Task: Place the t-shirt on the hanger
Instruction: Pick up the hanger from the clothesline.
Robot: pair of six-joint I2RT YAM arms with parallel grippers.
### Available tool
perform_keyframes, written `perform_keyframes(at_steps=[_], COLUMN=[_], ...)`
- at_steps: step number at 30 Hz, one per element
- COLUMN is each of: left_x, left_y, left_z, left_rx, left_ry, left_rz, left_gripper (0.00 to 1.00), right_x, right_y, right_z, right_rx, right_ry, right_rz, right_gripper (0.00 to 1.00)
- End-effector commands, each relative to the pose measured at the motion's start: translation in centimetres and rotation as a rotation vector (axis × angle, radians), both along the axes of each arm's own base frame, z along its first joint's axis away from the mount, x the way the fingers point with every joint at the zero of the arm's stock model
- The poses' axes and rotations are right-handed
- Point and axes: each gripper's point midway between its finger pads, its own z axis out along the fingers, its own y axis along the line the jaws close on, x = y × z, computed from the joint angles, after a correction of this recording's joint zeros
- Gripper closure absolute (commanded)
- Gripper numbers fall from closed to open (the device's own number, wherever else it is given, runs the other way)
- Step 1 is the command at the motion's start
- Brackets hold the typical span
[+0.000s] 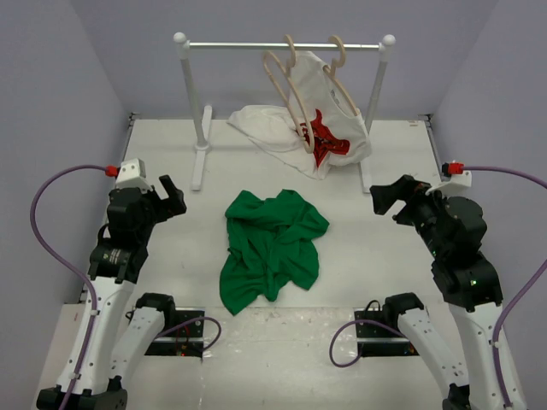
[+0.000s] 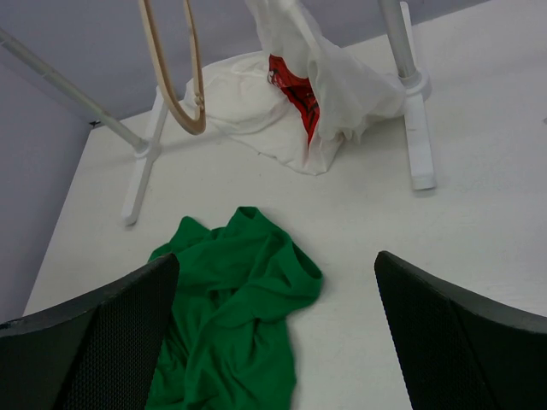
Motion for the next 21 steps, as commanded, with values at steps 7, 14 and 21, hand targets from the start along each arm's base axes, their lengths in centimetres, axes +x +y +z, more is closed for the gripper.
perform_keyframes(at_steps=[7, 14, 21], left_x=[0.3, 0.4, 0.7], left_y=[0.0, -0.3, -0.9], left_z=[0.7, 0.6, 0.1], left_rx=[-0.008, -0.011, -0.016], left_ry=[-0.034, -0.034, -0.012], left_rz=[0.009, -0.008, -0.046], left_gripper=[0.0, 0.0, 0.0], right_x=[0.4, 3.9, 16.4], right_y=[3.9, 8.7, 11.5], right_z=[3.1, 8.0, 10.4], right_rx=[0.079, 0.097, -0.144], right_ry=[-0.116, -0.133, -0.055], right_rz=[0.21, 0.462, 0.353], right_gripper=[0.01, 0.01, 0.03])
